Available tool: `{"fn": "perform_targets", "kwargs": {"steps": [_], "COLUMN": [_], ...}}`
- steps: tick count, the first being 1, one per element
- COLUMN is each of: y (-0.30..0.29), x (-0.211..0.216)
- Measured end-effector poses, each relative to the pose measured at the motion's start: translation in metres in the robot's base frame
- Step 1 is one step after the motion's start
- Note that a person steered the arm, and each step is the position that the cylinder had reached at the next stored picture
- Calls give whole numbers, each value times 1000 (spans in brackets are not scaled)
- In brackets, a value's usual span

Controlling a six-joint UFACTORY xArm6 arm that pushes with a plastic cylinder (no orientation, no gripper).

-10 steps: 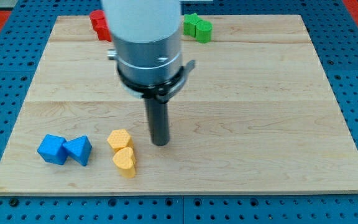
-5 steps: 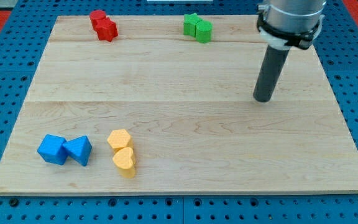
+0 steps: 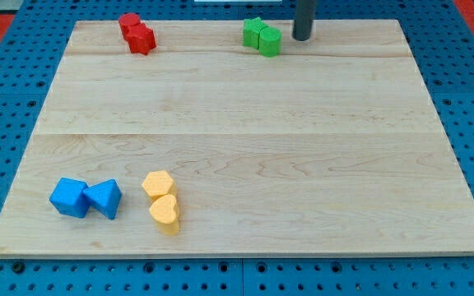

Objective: Separate the green circle and the green star

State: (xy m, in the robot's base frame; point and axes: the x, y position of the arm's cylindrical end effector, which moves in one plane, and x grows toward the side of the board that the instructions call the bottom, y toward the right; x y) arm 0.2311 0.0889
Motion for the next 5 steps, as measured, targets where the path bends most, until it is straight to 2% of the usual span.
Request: {"fn": "perform_targets", "kwargs": {"steps": [2, 3, 4, 5], "y": [-57, -57, -64, -86], "x": [29, 20, -12, -9]}}
